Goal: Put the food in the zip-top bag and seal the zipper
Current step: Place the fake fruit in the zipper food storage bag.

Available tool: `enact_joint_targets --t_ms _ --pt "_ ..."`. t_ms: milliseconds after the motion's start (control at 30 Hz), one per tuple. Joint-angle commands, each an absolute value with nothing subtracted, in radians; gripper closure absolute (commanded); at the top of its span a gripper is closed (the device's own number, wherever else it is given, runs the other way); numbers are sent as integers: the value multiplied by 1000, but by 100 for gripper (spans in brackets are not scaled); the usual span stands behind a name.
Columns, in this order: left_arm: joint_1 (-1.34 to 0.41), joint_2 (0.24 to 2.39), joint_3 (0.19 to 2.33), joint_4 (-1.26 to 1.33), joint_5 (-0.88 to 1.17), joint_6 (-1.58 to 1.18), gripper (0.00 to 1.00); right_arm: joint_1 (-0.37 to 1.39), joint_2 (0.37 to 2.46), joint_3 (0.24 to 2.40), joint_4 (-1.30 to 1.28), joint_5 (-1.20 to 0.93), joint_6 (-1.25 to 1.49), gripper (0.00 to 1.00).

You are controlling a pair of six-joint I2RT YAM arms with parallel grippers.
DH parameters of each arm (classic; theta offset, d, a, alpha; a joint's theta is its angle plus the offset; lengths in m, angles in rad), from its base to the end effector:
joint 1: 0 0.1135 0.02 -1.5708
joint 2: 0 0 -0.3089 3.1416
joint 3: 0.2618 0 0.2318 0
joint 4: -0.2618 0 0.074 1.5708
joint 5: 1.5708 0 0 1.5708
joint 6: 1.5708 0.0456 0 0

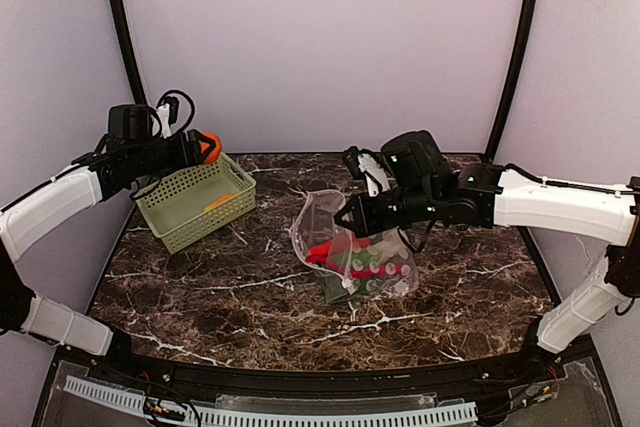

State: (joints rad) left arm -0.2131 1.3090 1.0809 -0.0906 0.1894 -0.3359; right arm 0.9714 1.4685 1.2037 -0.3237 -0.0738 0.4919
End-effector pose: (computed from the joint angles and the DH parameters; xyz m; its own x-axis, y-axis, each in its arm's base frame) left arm 0.2763 -0.0686 0.3825 -0.4152 -0.2414 -0.8771 0.2601 0.8924 -0.3687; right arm 0.1775 0.2658 0.3538 -0.6813 -0.1622 -0.7138 -0.6084 0.6678 0.4289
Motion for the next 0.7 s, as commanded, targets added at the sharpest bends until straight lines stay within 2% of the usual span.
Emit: enact_joint_targets --t_ms 0,267,500,667 --pt "-373 1172 982 -90 262 -377 37 965 1451 1222 -311 -64 495 100" --pt "-632 1067 902 -41 366 -426 37 965 1459 1237 -311 -73 499 100" --pt "-835 1111 896 -18 354 -425 37 966 1457 1238 -305 -69 506 100" --pt "-896 1194 906 -5 295 -422 37 968 1456 1239 -304 -75 506 100"
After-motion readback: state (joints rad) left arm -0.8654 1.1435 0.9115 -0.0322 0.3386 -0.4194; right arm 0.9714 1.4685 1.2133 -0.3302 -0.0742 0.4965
